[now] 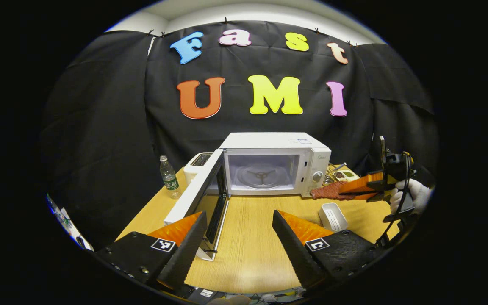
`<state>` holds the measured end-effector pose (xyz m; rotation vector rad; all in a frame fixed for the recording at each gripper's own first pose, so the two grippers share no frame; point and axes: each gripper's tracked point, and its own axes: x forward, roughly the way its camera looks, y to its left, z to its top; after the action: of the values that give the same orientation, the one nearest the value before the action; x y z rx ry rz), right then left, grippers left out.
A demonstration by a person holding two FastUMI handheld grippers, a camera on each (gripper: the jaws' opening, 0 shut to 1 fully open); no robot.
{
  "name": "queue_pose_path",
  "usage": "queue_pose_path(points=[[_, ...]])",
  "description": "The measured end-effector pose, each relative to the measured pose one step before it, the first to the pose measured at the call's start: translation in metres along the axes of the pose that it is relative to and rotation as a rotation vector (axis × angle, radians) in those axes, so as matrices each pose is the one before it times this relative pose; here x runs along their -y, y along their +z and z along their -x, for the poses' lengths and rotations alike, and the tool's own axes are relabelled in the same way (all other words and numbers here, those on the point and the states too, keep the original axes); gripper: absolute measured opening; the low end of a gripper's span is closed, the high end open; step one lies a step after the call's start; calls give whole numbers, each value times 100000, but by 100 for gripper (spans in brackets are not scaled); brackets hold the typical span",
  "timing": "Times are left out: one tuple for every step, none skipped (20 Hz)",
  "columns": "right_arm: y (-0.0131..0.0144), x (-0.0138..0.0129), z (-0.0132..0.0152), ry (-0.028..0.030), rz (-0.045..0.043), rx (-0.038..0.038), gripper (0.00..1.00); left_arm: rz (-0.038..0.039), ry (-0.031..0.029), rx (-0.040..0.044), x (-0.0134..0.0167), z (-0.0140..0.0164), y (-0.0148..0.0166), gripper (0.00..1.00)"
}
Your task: Open the microwave oven with the left hand, put the food in, and close the microwave oven.
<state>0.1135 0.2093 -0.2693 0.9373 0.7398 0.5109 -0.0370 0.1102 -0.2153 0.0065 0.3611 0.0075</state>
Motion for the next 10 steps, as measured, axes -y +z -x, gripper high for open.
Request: queue_pose_path(points=[[-312, -1465, -1939, 3947, -1961, 5128, 12, -2077, -904, -961, -304, 209, -145, 95], [-1052, -1073, -1861, 3072, -2379, 2592, 4, -1224, -891, -562, -500, 185, -89, 95], [-1160, -439, -1821, 1011, -3428, 2005, 12, -196, -1276, 59, -269, 222, 125, 95], [-920, -234, -2014, 331, -3086, 1604, 12, 354, -577, 287, -465, 227, 103, 95], [-753, 41, -1771, -341, -3719, 2112, 12, 457, 71, 847, -560, 232, 68, 95], [-648, 31, -1807, -326, -4044, 1876, 12, 1293, -158, 1191, -434, 206, 67, 95], [-268, -235, -1564, 1416, -3087, 3547, 11, 1443, -1750, -639, 0, 98, -293, 95], [-47, 120, -1290, -676, -900, 3512, 11, 611, -126, 227, -287, -27, -139, 95], [163, 674, -1337, -2342, 651, 4716, 12, 889, 286, -162, -519, 54, 9, 95], [167, 555, -1429, -2004, 681, 4575, 12, 548, 1160, 1081, -719, 228, 47, 96]])
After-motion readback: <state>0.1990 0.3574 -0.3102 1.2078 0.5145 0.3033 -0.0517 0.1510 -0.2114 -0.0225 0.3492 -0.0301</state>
